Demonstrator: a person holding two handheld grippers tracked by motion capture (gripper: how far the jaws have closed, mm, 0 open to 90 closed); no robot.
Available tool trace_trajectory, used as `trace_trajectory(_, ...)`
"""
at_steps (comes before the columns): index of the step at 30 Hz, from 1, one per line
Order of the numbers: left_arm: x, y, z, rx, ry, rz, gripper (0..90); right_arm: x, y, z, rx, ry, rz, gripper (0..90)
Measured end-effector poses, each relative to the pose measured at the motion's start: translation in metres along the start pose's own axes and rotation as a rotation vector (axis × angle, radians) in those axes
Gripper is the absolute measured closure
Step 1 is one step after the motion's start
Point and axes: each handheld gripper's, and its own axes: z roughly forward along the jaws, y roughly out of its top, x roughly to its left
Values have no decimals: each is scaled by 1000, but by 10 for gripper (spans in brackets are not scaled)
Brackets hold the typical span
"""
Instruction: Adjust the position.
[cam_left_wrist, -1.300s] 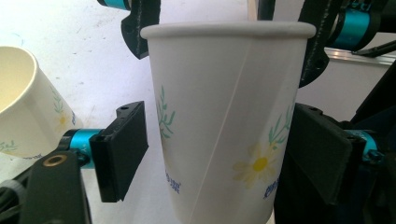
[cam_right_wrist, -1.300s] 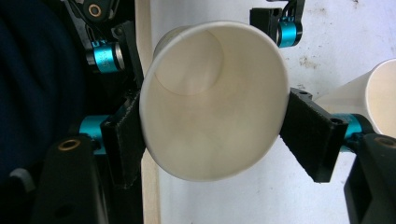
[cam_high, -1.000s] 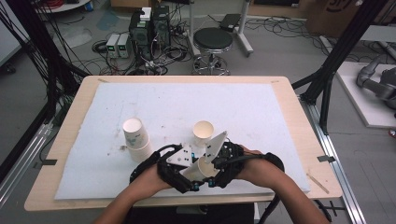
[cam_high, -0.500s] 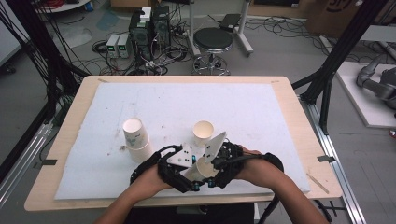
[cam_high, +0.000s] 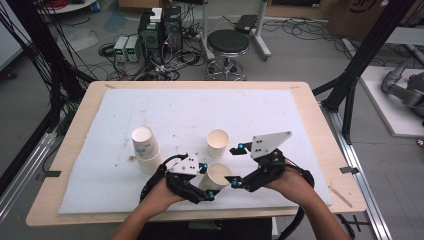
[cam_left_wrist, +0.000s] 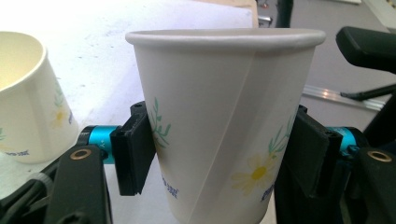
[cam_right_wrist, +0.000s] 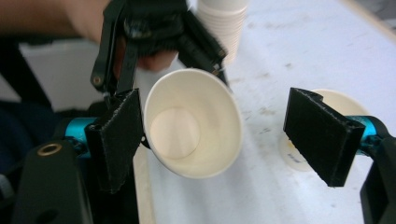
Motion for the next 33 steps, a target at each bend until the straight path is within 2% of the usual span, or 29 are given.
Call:
trace_trajectory(3,2,-4,0,-43,25,-16,317,-3,-10,-11,-59,-22,46,208)
trace_trajectory(8,6,-11,-5,-127,70,-46,310,-9,-32,-25,-124,-114,111,203)
trace_trajectory(14,9,-15,-15,-203,126,-55,306,-14,-61,-38,-182,-242,183,203)
trace_trajectory(18,10,-18,-21,-262,152,-59,306,-15,-76,-45,-200,-334,198,203)
trace_trajectory(27,11,-22,-34,-393,223,-68,306,-19,-109,-48,-220,-462,248,203)
trace_trajectory(30,13,-23,-37,-406,234,-67,305,-22,-118,-48,-217,-485,269,203)
trace_trajectory(33,13,-23,-40,-425,247,-61,306,-22,-121,-49,-215,-504,269,204)
